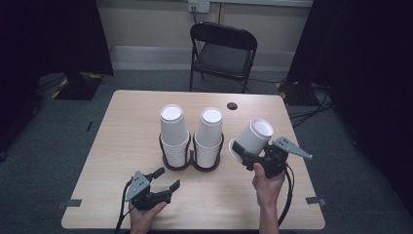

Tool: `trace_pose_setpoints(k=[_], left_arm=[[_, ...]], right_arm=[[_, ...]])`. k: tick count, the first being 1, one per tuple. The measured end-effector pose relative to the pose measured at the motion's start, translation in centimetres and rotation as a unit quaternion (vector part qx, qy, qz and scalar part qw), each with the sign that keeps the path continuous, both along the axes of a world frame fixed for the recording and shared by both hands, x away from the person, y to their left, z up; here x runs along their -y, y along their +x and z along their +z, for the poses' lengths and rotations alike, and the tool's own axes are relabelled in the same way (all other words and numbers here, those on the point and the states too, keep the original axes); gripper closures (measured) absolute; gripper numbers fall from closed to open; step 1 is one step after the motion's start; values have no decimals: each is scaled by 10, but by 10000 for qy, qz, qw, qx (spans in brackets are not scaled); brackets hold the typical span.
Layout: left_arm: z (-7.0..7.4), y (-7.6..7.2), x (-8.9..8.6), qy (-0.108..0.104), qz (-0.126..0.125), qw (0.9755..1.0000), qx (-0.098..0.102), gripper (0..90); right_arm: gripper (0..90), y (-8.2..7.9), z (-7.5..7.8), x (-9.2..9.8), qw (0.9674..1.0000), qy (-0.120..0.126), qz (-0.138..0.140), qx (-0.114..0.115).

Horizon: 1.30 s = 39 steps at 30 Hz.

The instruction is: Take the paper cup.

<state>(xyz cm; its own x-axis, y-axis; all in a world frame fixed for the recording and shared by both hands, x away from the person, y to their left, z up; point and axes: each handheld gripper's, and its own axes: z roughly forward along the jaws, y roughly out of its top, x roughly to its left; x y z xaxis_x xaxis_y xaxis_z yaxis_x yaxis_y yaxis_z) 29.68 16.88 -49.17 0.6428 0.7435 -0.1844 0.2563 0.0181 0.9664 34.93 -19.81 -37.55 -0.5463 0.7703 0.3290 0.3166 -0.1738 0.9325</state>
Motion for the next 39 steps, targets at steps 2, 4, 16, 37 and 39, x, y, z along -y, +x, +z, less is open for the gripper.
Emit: trace_pose_setpoints(k=[2,4,16,37,39], left_arm=[[0,-1,1,-9,-25,10000,24,247],[0,-1,2,-4,-35,10000,40,253],[6,2,-1,140,-119,9996,235,285],[4,1,25,-20,-723,9963,459,380],[4,1,25,-39,-755,9960,479,395]], right_arm=[[133,-5,-2,-3,10000,8,53,-26],[133,-7,-4,-4,10000,3,73,-44],[133,-21,-43,-24,9976,274,482,-419],[133,-39,-75,-63,9886,887,1072,-572],[133,-39,-75,-64,9873,946,1128,-595]])
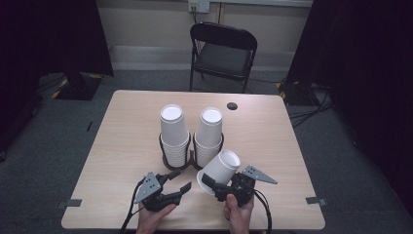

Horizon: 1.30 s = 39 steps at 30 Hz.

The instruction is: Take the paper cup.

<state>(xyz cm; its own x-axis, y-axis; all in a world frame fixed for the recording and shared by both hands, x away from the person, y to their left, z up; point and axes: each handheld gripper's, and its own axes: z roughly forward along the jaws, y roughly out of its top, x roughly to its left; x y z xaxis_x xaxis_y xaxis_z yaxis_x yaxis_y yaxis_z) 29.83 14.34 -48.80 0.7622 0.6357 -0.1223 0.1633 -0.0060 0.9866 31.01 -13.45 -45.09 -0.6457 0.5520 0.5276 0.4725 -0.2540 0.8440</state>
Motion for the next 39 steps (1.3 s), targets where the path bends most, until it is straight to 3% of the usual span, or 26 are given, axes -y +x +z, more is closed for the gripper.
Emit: trace_pose_setpoints(k=[7,14,16,28,32,36,37,39], left_arm=[[-1,3,8,-253,-150,9995,148,461],[0,3,18,-379,-145,9981,455,534],[0,3,20,-406,-148,9980,454,570],[-4,0,32,-537,188,9956,742,636],[-5,0,35,-442,349,9950,821,638],[-5,-1,34,-397,458,9947,826,676],[-6,0,32,-443,446,9952,751,723],[-7,0,31,-403,455,9952,768,747]], right_arm=[[133,-1,-2,-6,9998,92,200,-9],[133,0,-2,-13,9991,155,391,-41],[133,0,-3,-15,9989,139,446,-67],[132,1,-6,-29,9972,102,656,-342],[132,2,-6,-32,9966,33,696,-429],[126,4,-8,-32,9947,23,831,-604],[122,5,-8,-31,9934,-6,917,-687],[121,5,-8,-31,9935,-2,909,-690]])
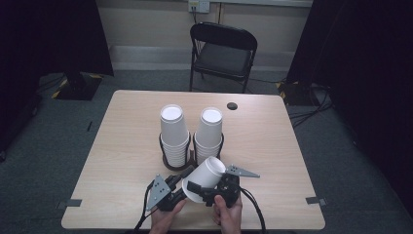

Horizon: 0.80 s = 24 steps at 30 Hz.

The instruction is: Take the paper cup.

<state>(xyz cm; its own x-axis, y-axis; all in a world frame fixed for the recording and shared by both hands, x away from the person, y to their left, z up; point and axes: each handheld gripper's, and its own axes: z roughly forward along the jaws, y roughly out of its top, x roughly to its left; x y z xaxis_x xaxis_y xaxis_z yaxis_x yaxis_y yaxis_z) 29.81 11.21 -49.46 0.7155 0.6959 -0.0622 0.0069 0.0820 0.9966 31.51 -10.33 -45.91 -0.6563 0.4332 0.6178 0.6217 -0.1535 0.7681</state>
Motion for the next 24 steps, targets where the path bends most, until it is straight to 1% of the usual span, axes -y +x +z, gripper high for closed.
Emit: trace_pose_setpoints(k=[2,3,4,5,6,9,10,13,14,15,16,17,18,19,20,21,22,23,24], left_arm=[[-1,-1,-1,40,-41,10000,-27,795],[-1,-1,-1,40,-41,10000,-27,817],[-1,-2,1,134,-56,9999,-33,828],[-1,-2,1,134,-56,9999,-33,833],[-1,-3,1,191,-71,9998,-61,835],[-1,-2,1,192,-138,9997,-104,837],[-1,-2,1,254,-160,9995,-121,838],[0,-3,2,287,-189,9993,-134,839],[0,-4,2,294,-284,9991,-151,839],[0,-5,2,300,-320,9989,-167,840],[0,-5,2,300,-320,9989,-167,839],[1,-5,2,330,-377,9985,-201,839],[1,-5,2,337,-435,9982,-230,839],[1,-5,2,337,-435,9982,-230,839],[2,-5,1,356,-478,9978,-276,839],[2,-5,0,378,-517,9975,-286,839],[3,-5,-1,398,-550,9971,-337,839],[3,-5,-1,398,-550,9971,-337,839],[4,-5,-2,430,-539,9968,-407,839]], right_arm=[[110,1,-1,1,10000,91,-25,-32],[110,1,-1,1,10000,91,-25,-32],[97,2,0,1,9999,89,-92,-3],[97,2,0,1,9999,89,-92,-3],[92,2,0,2,9999,98,-118,46],[86,2,0,3,9998,71,-147,86],[83,2,-1,4,9997,90,-187,123],[84,2,0,5,9995,126,-225,183],[86,1,1,7,9990,147,-320,273],[85,1,2,8,9986,140,-349,367],[85,1,2,8,9986,140,-349,367],[85,1,3,11,9980,142,-395,474],[85,0,4,11,9978,156,-416,496],[85,0,4,11,9978,156,-416,496],[84,0,5,13,9973,168,-453,557],[84,0,5,13,9972,166,-460,570],[84,1,5,14,9971,164,-466,585],[84,1,5,14,9971,164,-466,585],[83,2,6,15,9971,142,-450,592]])
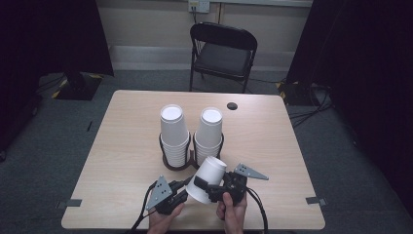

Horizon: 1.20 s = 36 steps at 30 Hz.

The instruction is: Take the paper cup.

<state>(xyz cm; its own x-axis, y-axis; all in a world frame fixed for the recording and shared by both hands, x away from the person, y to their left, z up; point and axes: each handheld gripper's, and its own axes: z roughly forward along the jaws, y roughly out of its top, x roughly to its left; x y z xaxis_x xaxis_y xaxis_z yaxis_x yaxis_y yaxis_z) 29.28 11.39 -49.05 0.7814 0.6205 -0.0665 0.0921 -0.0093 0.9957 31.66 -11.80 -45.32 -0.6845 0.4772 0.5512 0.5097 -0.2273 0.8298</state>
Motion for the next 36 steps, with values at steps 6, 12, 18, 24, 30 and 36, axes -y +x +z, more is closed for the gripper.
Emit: trace_pose_setpoints(k=[6,12,18,24,30,36], left_arm=[[4,0,-2,73,-67,9999,-38,839],[2,0,-5,37,-180,9998,-97,840],[5,0,-9,155,-336,9991,-201,840],[6,6,-15,139,-541,9975,-439,840],[9,10,-20,325,-595,9964,-500,839],[13,19,-23,707,-664,9933,-626,840]], right_arm=[[81,0,1,0,10000,35,31,-7],[107,2,6,3,9998,158,-111,30],[105,5,9,5,9997,139,-152,99],[125,6,15,17,9985,197,-469,204],[124,4,15,23,9979,117,-573,277],[125,-2,17,30,9967,-85,-694,407]])
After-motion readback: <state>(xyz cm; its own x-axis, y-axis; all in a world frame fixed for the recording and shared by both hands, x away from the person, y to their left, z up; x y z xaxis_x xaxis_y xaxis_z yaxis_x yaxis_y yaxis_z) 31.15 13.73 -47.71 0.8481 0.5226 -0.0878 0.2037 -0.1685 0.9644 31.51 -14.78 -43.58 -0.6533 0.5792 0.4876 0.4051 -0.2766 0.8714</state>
